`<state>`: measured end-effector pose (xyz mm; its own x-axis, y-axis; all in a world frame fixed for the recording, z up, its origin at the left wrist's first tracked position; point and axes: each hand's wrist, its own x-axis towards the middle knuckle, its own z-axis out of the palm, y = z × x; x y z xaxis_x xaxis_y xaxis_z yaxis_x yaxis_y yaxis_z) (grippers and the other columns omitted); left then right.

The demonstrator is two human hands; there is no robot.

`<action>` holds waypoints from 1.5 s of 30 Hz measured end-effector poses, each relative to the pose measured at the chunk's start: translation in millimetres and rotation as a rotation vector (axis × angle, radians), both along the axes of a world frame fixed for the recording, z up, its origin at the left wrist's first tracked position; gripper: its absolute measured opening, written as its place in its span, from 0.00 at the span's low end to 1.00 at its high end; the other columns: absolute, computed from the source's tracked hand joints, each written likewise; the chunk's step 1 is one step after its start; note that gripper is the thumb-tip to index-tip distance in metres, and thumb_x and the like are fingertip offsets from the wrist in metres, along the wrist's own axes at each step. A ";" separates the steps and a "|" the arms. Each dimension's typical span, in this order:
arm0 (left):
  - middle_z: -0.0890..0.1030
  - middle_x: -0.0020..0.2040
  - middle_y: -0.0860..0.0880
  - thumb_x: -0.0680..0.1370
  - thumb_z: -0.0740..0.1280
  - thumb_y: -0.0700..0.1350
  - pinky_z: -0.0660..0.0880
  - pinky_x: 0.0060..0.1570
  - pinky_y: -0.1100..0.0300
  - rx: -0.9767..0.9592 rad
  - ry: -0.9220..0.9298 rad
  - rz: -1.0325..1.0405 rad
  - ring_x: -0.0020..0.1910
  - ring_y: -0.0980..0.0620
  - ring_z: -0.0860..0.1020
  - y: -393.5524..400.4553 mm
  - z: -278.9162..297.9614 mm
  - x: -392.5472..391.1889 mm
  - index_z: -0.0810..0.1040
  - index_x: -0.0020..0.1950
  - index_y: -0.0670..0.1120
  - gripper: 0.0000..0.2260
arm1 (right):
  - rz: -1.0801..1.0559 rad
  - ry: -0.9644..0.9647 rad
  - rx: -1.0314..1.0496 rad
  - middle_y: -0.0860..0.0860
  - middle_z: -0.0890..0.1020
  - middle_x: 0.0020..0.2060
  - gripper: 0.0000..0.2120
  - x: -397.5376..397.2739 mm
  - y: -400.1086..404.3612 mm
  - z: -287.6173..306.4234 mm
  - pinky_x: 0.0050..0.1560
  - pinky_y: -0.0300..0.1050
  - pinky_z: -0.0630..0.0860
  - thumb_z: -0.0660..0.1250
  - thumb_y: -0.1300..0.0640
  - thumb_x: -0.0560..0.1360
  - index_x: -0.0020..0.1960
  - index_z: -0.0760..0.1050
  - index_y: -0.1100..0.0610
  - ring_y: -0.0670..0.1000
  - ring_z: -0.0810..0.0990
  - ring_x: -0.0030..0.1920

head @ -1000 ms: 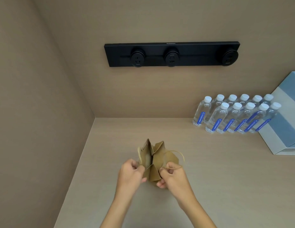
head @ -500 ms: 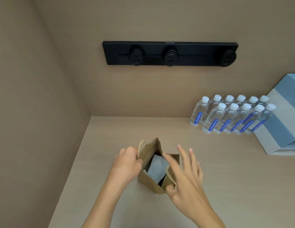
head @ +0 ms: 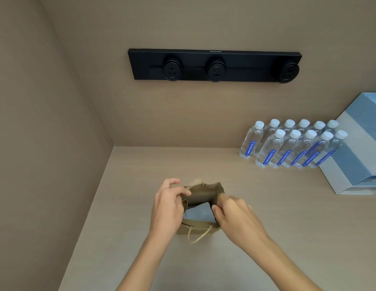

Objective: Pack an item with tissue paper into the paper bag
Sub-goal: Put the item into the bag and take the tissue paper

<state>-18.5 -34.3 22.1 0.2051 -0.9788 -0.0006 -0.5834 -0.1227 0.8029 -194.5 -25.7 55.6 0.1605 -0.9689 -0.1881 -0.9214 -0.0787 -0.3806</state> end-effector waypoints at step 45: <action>0.63 0.54 0.54 0.69 0.61 0.29 0.74 0.25 0.72 0.470 0.190 -0.222 0.40 0.48 0.77 24.6 -2.7 16.6 0.62 0.75 0.57 0.38 | 0.956 0.720 0.231 0.58 0.78 0.61 0.18 75.7 -52.3 -94.5 0.50 0.53 0.71 0.54 0.50 0.80 0.65 0.72 0.58 0.60 0.78 0.60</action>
<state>-1.8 -9.7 19.4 -0.0521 -0.8840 -0.4645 -0.4861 -0.3839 0.7851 -118.8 -78.0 -38.8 0.5790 -0.4490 -0.6806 -0.5352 -0.8390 0.0982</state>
